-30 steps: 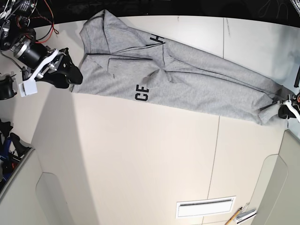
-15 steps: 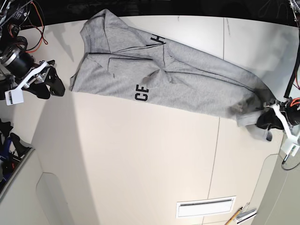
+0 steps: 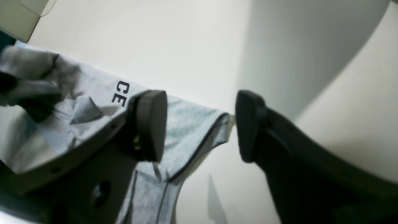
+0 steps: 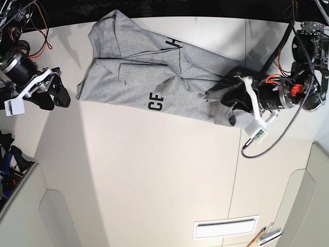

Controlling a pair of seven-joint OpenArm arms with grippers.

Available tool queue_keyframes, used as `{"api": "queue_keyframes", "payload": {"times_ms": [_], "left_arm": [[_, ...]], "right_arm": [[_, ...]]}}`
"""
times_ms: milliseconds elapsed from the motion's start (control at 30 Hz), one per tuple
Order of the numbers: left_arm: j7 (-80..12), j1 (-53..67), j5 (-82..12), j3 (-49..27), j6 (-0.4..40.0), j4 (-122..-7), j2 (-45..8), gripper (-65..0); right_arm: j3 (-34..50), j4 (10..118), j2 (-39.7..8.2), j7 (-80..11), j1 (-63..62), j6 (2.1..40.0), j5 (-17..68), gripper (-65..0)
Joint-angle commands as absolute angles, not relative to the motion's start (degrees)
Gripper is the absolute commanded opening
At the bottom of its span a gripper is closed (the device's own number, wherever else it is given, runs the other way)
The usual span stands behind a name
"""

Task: Fold the T-shirt properly
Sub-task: 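Push the left gripper's end of the folded shirt toward the shirt's center, then grasp the folded shirt's end with the right gripper and drag it inward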

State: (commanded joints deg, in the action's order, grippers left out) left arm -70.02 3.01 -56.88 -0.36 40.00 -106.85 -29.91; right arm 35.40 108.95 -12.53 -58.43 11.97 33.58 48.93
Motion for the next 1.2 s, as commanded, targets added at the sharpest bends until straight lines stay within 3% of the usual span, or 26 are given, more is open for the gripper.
{"api": "queue_keyframes", "payload": {"times_ms": [167,200,333,367,567,667,767,800,967,1200], "left_arm": [[-67.53,3.03,-53.23,3.86,40.00,-105.67,-28.42,-65.0],[-67.53,3.03,-53.34,4.38,40.00,-105.67,-28.40,-62.2],[-65.71,3.05,-55.09,5.82,40.00,-105.67,-28.38,-28.4],[-64.88,3.03,-55.86,5.93,40.00,-105.67,-28.40,-24.1],[-63.79,2.72,-60.99,5.93,40.00,-105.71,-28.10,-23.3],[-63.90,2.52,-59.07,4.49,40.00,-105.80,-28.12,-23.4],[-63.90,2.57,-57.60,-0.60,40.00,-105.80,-28.14,-23.4],[-63.88,2.55,-57.67,-2.72,40.00,-105.80,-28.12,-23.4],[-63.94,2.59,-58.08,-9.69,40.00,-105.80,-28.14,-23.4],[-64.16,3.05,-58.04,-10.17,40.00,-105.80,-28.32,-23.4]], "right_arm": [[35.40,108.95,-12.53,-59.20,12.62,33.58,50.59,-30.3],[35.40,108.95,-12.53,-59.18,12.95,33.58,50.59,-30.3],[35.42,108.95,-12.53,-59.20,14.68,33.61,51.44,-30.3],[35.42,108.95,-12.51,-59.29,15.14,33.61,51.88,-30.3],[35.40,108.95,-12.49,-61.06,17.28,33.63,54.52,-30.3],[35.20,108.90,-12.49,-61.52,20.49,33.67,56.21,-29.8],[34.79,108.79,-11.53,-61.47,24.69,34.33,57.06,-20.4],[34.79,108.73,-10.81,-61.43,25.58,34.30,57.23,-19.9],[34.33,106.02,-7.27,-60.75,26.70,34.35,58.00,-19.9],[32.49,96.25,-6.28,-60.36,23.27,34.57,58.08,-19.9]]}}
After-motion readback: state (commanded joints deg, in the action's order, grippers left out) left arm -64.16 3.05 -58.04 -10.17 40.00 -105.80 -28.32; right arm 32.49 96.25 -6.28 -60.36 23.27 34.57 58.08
